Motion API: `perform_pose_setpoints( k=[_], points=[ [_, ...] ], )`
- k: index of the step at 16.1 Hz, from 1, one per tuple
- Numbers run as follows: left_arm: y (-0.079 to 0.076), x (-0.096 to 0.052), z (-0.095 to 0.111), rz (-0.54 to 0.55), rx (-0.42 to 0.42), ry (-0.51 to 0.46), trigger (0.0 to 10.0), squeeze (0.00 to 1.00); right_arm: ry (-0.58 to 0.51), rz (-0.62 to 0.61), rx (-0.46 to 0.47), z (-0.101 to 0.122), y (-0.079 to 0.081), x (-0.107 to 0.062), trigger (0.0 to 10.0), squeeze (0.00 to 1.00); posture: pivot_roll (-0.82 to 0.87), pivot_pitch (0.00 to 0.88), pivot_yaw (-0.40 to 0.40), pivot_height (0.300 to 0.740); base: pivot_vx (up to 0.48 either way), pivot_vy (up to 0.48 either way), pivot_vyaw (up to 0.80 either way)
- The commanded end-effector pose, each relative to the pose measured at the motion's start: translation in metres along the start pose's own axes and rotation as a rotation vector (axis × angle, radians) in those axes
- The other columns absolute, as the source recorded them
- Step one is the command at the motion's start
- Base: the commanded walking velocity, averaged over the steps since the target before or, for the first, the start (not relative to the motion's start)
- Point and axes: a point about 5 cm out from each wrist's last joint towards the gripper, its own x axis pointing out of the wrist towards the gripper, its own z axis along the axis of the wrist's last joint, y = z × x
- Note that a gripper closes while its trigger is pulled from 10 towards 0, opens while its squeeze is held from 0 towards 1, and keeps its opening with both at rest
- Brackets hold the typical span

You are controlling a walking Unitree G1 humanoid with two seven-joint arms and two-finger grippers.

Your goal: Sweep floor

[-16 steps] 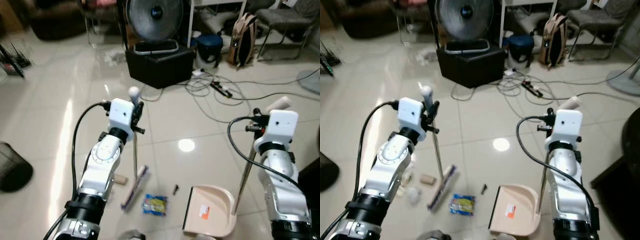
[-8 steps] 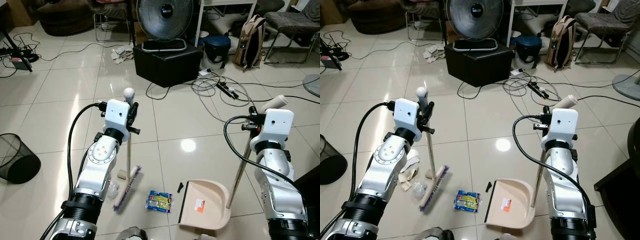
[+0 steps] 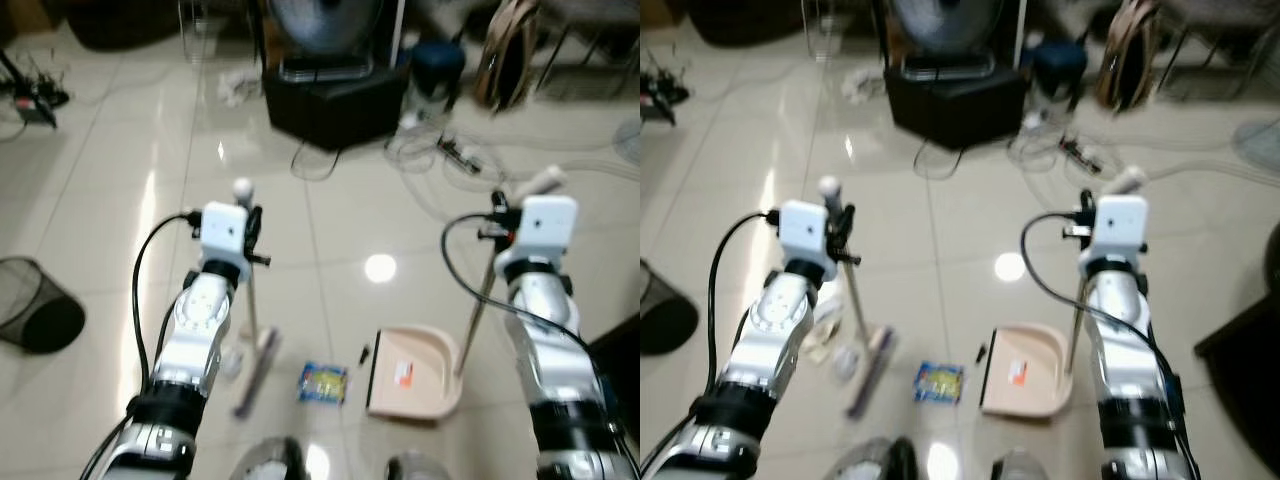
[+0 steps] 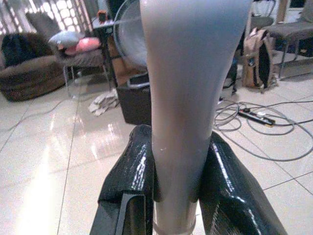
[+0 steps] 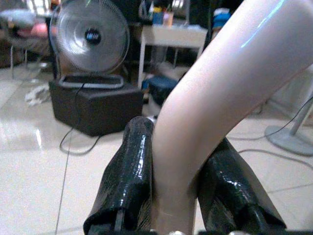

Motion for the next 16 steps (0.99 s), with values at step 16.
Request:
perform_pose_setpoints(
  k=[16],
  points=[
    [-0.018,0.011,0.002,-0.069,-0.065,-0.090,10.0,0.00,-0.260,0.095,-0.182,-0.002,0.036,-0.012,10.0,0.00,0.04,0.409,0.163,0.740,0.000,0.000,0.00]
  ],
)
